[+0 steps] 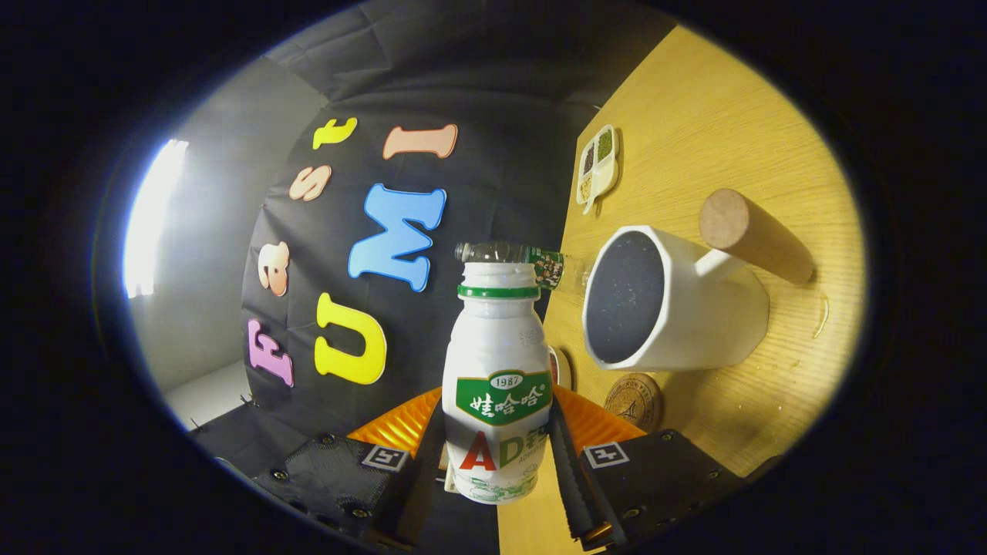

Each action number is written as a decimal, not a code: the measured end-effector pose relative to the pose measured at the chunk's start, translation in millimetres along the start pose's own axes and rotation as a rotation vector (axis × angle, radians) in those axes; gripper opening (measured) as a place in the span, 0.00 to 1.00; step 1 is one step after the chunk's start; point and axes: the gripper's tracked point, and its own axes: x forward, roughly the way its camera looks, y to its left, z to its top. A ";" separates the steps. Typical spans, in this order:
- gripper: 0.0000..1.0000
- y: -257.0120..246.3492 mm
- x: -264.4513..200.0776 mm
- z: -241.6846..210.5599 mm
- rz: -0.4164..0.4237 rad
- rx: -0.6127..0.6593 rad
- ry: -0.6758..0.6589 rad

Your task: Take the bottle from table, then pour the juice into the cup, finally place the bottle on the coaster

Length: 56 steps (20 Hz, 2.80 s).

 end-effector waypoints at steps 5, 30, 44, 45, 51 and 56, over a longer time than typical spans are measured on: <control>0.67 3.1 4.8 -1.1 -0.022 -0.142 0.015; 0.68 30.5 6.5 2.9 -0.121 -1.155 -0.121; 0.68 15.9 35.5 -25.4 -0.151 -1.408 -0.075; 0.68 14.9 37.4 -25.0 -0.153 -1.415 -0.081; 0.68 -11.5 53.3 -27.9 -0.159 -1.382 -0.042; 0.68 -22.1 60.3 -26.2 -0.158 -1.364 -0.033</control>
